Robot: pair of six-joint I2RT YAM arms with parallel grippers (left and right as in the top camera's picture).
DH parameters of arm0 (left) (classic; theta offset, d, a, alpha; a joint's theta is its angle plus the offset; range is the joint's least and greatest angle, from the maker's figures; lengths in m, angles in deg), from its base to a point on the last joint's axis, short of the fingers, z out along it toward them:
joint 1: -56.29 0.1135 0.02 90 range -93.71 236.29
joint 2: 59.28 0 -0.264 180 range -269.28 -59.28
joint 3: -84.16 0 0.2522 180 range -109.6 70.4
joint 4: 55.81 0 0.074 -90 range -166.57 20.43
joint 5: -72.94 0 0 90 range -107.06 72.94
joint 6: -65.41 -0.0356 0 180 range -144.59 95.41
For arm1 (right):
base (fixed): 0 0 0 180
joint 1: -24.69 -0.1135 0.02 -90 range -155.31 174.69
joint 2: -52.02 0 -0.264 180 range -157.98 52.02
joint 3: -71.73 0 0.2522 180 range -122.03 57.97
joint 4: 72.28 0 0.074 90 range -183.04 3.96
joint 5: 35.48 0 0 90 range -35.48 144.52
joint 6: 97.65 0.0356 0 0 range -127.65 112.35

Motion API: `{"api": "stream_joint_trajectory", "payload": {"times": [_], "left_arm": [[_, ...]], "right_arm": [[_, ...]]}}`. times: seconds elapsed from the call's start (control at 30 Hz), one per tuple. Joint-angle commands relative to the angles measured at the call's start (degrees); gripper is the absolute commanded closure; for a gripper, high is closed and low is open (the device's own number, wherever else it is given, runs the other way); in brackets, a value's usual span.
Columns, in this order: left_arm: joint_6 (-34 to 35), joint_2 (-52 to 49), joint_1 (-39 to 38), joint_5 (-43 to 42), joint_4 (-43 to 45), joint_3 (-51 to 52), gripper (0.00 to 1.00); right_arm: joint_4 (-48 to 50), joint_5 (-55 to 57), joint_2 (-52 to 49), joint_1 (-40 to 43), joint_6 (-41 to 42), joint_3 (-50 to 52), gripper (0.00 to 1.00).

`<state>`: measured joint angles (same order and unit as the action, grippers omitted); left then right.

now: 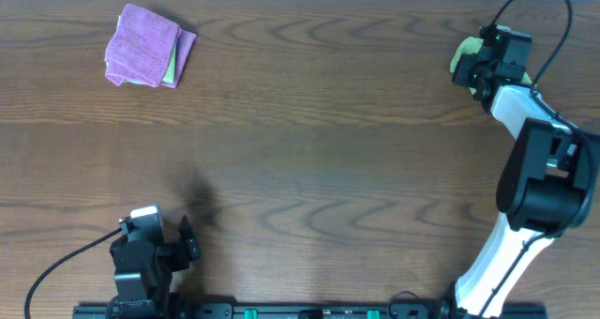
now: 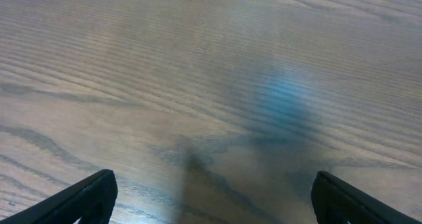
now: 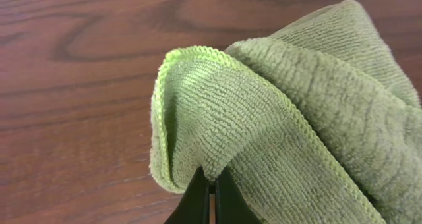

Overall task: Fold the cloth
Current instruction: 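Reach the right gripper to the crumpled green cloth and grasp it, then lift the green cloth with the right gripper and drag it toward center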

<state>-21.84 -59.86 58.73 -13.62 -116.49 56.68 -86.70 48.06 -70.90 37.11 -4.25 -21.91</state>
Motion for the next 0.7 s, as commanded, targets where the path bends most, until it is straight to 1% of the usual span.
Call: {"api": "stream_joint_trajectory", "payload": {"times": [0.0, 0.2, 0.33, 0.4, 0.6, 0.67], "left_arm": [[-0.6, 0.4, -0.3, 1.0, -2.6, 2.0, 0.05], [-0.6, 0.4, -0.3, 1.0, -2.6, 2.0, 0.05], [-0.6, 0.4, -0.3, 1.0, -2.6, 2.0, 0.05], [-0.6, 0.4, -0.3, 1.0, -2.6, 2.0, 0.05], [-0.6, 0.4, -0.3, 1.0, -2.6, 2.0, 0.05], [-0.6, 0.4, -0.3, 1.0, -2.6, 2.0, 0.05]], "right_arm": [[-1.0, -5.4, 5.0, -1.8, -0.5, -1.2, 0.99], [-8.4, -7.2, 16.6, -8.2, -1.4, -1.2, 0.99], [-14.3, -8.0, 24.1, -16.1, -2.2, -1.2, 0.99], [-17.2, -10.6, 27.1, -21.5, -2.2, -1.2, 0.99], [-25.7, -11.5, 30.8, -33.6, -2.3, -1.2, 0.99], [-27.9, -11.1, 30.8, -34.7, -3.2, -1.2, 0.99]]}}
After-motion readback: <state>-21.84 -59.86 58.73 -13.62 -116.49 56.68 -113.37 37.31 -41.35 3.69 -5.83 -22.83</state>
